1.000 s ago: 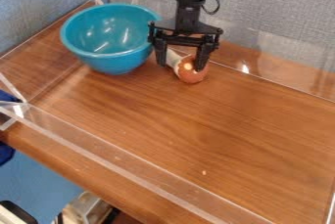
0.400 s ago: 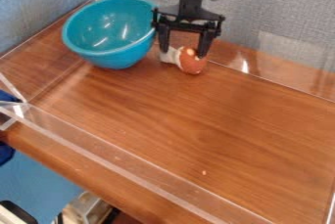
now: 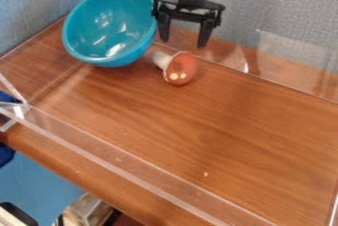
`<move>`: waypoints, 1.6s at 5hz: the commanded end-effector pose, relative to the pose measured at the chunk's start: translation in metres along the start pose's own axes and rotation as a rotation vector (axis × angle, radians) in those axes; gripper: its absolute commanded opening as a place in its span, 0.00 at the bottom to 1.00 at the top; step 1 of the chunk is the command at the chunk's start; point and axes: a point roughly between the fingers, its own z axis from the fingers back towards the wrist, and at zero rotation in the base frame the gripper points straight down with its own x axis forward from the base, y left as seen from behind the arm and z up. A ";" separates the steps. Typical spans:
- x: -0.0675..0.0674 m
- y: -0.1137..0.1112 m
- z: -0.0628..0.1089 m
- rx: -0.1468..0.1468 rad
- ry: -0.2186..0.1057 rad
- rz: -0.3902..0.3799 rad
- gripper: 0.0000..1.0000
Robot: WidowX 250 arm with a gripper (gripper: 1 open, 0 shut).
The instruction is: Put the mushroom in the blue bowl
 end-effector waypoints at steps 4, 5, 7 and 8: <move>-0.006 0.032 0.019 0.024 -0.033 0.059 1.00; 0.003 0.040 0.014 0.029 -0.025 0.039 1.00; 0.013 0.051 0.014 0.032 -0.015 -0.011 1.00; 0.004 0.035 0.000 0.031 -0.011 -0.053 1.00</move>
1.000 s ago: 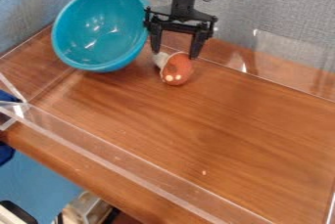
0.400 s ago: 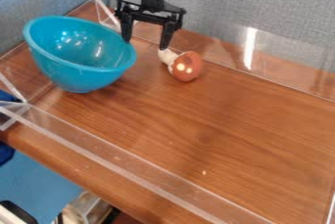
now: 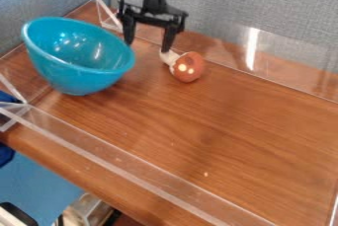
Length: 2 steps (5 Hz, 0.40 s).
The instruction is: Put the mushroom in the blue bowl
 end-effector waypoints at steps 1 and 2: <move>-0.007 -0.016 0.004 -0.010 -0.046 -0.037 1.00; 0.001 -0.025 0.006 -0.012 -0.042 -0.019 1.00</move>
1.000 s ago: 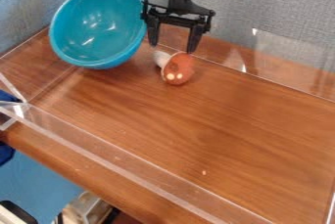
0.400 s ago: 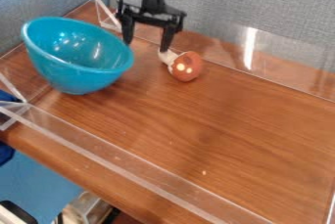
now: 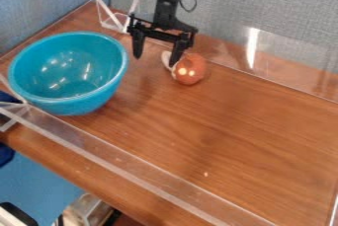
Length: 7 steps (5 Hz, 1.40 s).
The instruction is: Put the mushroom in the blue bowl
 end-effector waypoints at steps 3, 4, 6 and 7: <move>0.030 -0.023 0.015 -0.020 -0.045 0.019 1.00; 0.031 -0.019 0.011 -0.024 -0.040 0.052 1.00; 0.031 -0.008 0.000 -0.028 -0.026 0.127 1.00; 0.026 -0.017 0.006 -0.028 -0.016 0.171 1.00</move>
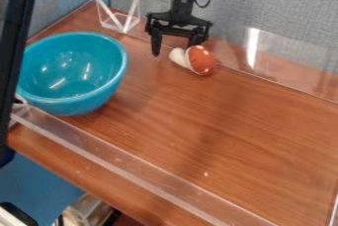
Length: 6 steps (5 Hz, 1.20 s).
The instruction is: Put the mushroom in the blue bowl
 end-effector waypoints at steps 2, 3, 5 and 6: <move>-0.002 -0.012 0.019 -0.011 -0.016 0.091 0.00; -0.002 -0.010 0.024 -0.010 -0.013 0.126 0.00; -0.004 -0.016 0.049 -0.003 -0.025 0.177 0.00; -0.013 -0.014 0.062 -0.008 -0.057 0.126 0.00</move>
